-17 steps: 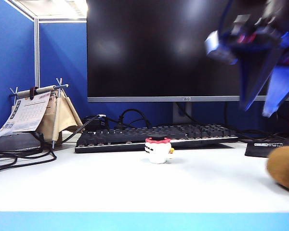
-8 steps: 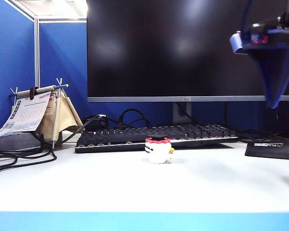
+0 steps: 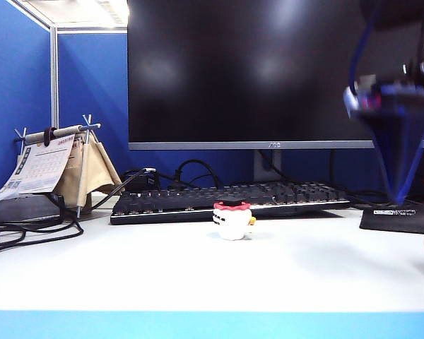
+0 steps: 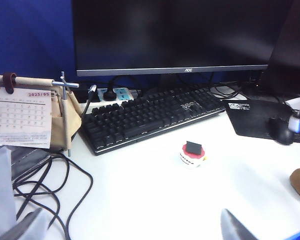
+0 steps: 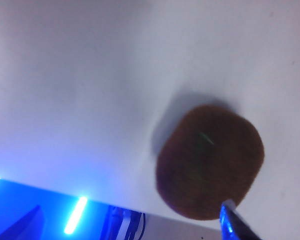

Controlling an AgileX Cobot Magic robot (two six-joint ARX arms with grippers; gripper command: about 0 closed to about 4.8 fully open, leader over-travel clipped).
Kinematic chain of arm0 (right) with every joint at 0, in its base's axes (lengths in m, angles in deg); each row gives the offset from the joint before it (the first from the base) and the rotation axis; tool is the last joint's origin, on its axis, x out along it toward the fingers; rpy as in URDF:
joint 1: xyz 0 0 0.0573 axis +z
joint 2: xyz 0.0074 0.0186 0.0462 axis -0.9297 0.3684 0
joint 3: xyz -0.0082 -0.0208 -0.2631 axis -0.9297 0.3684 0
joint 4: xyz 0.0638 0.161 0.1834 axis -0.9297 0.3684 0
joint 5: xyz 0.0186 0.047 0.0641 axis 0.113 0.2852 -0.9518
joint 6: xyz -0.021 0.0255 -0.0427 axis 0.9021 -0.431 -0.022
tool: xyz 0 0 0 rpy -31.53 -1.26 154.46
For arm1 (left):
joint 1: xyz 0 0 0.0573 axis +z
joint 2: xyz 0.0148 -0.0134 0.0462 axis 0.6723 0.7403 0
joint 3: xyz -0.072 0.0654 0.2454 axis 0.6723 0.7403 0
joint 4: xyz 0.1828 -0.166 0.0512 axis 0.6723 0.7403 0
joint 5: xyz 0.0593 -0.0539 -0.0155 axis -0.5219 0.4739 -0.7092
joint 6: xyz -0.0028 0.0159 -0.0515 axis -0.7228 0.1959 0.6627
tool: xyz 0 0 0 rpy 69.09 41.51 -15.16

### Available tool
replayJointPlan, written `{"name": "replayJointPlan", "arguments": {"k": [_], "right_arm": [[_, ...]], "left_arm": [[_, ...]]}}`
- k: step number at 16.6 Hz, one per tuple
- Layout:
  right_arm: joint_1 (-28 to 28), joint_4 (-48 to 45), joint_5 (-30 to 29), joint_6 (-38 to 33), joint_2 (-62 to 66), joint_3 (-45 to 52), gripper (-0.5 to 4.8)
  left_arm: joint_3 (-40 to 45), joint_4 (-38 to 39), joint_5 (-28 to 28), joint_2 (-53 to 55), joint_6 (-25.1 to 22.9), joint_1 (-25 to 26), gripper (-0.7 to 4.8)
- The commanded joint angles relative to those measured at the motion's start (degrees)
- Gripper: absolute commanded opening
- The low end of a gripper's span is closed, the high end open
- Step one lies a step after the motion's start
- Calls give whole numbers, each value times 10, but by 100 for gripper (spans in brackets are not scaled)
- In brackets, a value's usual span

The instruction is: Place the kiwi on top of the doll with a flat head.

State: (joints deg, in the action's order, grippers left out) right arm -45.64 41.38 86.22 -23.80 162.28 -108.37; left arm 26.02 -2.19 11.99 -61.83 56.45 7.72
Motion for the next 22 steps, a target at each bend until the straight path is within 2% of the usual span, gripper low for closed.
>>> {"name": "replayJointPlan", "arguments": {"k": [1, 7, 14, 15, 16, 17, 18, 21, 22], "right_arm": [[0, -30, 12, -8, 4, 35, 453], [-3, -81, 37, -11, 9, 61, 452], [-36, -102, 23, -4, 66, 63, 449], [-36, -107, 23, -4, 67, 63, 427], [-36, -112, 20, -3, 67, 62, 371], [-36, -118, 12, -3, 67, 62, 270], [-36, -123, 10, -1, 67, 62, 253], [-36, -140, 1, 2, 67, 62, 251], [-36, -144, -35, 3, 67, 58, 251]], "left_arm": [[-1, -4, 5, 1, -2, 0, 479], [-1, -4, 5, 1, -2, 0, 479], [-1, 5, 7, 1, -1, 0, 479], [-1, 6, 7, 1, -1, 0, 479], [-1, 5, 7, 1, -1, 0, 479], [-1, 5, 7, 1, -1, 0, 479], [-1, 5, 7, 1, -1, 0, 479], [-1, 4, 7, 1, -1, 0, 479], [-1, 4, 7, 1, -1, 0, 479]]}}
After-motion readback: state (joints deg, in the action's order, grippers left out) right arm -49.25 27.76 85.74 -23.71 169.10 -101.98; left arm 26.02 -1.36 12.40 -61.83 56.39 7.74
